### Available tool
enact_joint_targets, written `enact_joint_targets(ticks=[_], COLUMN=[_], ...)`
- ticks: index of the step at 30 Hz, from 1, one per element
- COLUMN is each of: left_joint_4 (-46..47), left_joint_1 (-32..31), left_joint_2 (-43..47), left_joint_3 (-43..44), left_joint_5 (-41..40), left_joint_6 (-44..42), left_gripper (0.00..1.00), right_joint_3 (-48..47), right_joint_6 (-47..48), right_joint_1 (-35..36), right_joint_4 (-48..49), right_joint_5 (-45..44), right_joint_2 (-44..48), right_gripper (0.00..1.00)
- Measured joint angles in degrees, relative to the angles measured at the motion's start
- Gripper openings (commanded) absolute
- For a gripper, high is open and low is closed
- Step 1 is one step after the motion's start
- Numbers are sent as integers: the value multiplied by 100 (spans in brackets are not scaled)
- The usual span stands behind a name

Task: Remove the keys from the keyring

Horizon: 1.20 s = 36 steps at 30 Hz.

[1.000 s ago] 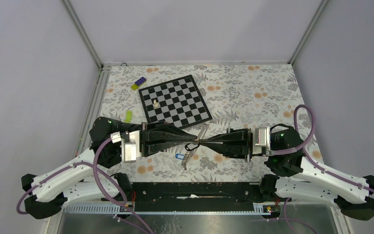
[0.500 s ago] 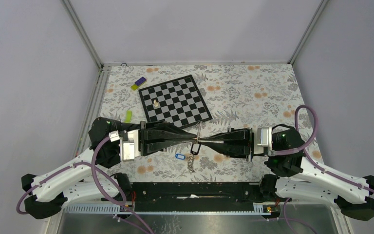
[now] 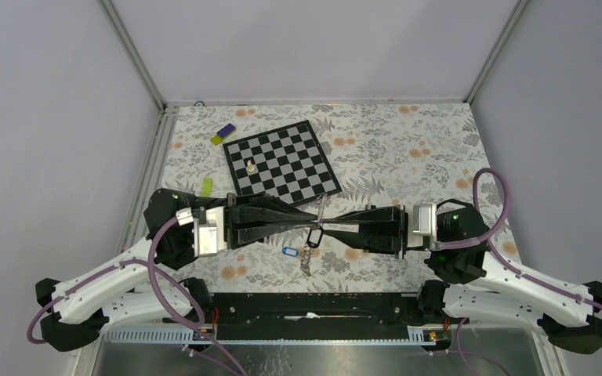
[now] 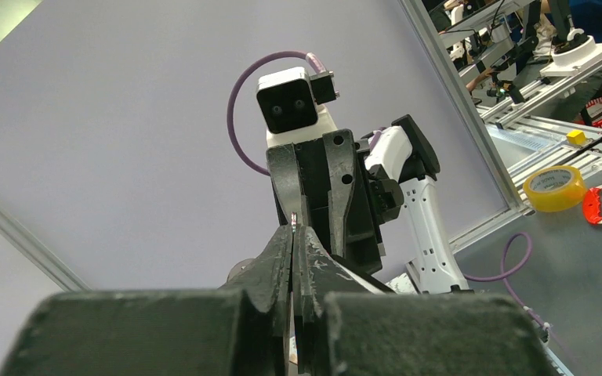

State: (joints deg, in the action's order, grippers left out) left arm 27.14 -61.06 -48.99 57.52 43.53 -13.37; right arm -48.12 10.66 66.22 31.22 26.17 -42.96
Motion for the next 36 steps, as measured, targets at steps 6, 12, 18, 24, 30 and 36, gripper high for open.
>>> enact_joint_targets(ticks=[6, 12, 18, 24, 30, 36], left_joint_4=[13, 44, 55, 103, 116, 168], left_joint_1=[0, 0, 0, 0, 0, 0], left_joint_2=[-20, -33, -70, -98, -109, -107], left_joint_3=[-4, -87, -94, -94, -94, -94], left_joint_5=[-4, -20, -26, -24, -24, -44], left_joint_6=[28, 31, 33, 46, 98, 118], left_gripper=[0, 0, 0, 0, 0, 0], right_joint_3=[0, 0, 0, 37, 101, 107], right_joint_6=[-11, -44, -44, -39, -17, -11], right_joint_1=[0, 0, 0, 0, 0, 0], right_joint_4=[140, 225, 249, 256, 256, 254], right_joint_5=[0, 2, -2, -15, -28, -125], right_joint_2=[0, 0, 0, 11, 17, 33], right_gripper=[28, 29, 24, 20, 11, 0])
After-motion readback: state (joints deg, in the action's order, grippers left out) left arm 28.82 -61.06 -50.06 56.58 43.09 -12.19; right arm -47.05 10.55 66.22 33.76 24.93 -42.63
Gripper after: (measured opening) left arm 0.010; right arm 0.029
